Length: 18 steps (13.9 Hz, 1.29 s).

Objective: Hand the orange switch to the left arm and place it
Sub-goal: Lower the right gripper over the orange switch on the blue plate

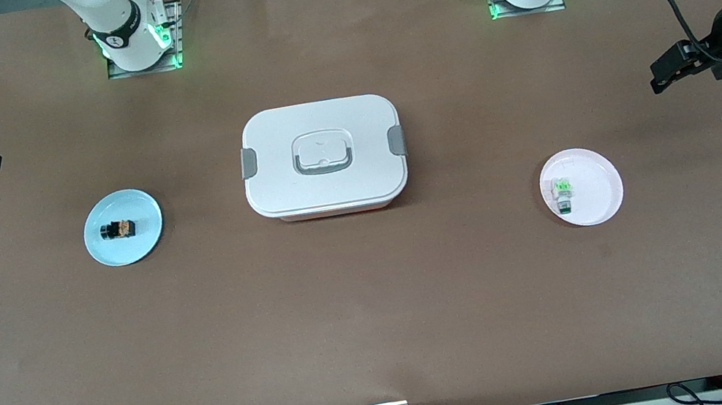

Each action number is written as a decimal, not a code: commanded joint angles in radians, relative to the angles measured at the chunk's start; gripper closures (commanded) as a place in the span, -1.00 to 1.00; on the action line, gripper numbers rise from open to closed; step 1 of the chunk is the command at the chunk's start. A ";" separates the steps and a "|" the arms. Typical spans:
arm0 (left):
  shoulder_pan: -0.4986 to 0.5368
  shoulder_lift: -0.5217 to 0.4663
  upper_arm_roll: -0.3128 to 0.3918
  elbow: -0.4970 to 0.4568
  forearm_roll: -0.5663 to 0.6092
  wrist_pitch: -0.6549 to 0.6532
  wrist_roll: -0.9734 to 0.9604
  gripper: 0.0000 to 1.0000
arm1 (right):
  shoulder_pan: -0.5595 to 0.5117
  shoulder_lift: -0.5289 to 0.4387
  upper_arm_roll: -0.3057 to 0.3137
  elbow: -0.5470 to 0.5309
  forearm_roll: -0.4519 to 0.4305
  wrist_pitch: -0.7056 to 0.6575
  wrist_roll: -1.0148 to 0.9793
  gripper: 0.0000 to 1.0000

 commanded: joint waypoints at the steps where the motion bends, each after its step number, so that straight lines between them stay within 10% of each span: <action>1: 0.002 -0.005 -0.005 0.014 0.006 -0.022 -0.007 -1.00 | 0.001 0.002 0.001 0.020 0.000 -0.029 0.004 -1.00; 11: 0.002 -0.005 -0.004 0.014 0.006 -0.022 -0.007 -1.00 | -0.007 0.153 -0.008 0.000 -0.015 -0.089 -0.046 -1.00; 18: 0.002 -0.005 -0.004 0.017 0.006 -0.020 -0.007 -1.00 | -0.034 0.223 -0.045 -0.299 -0.018 0.309 -0.212 -1.00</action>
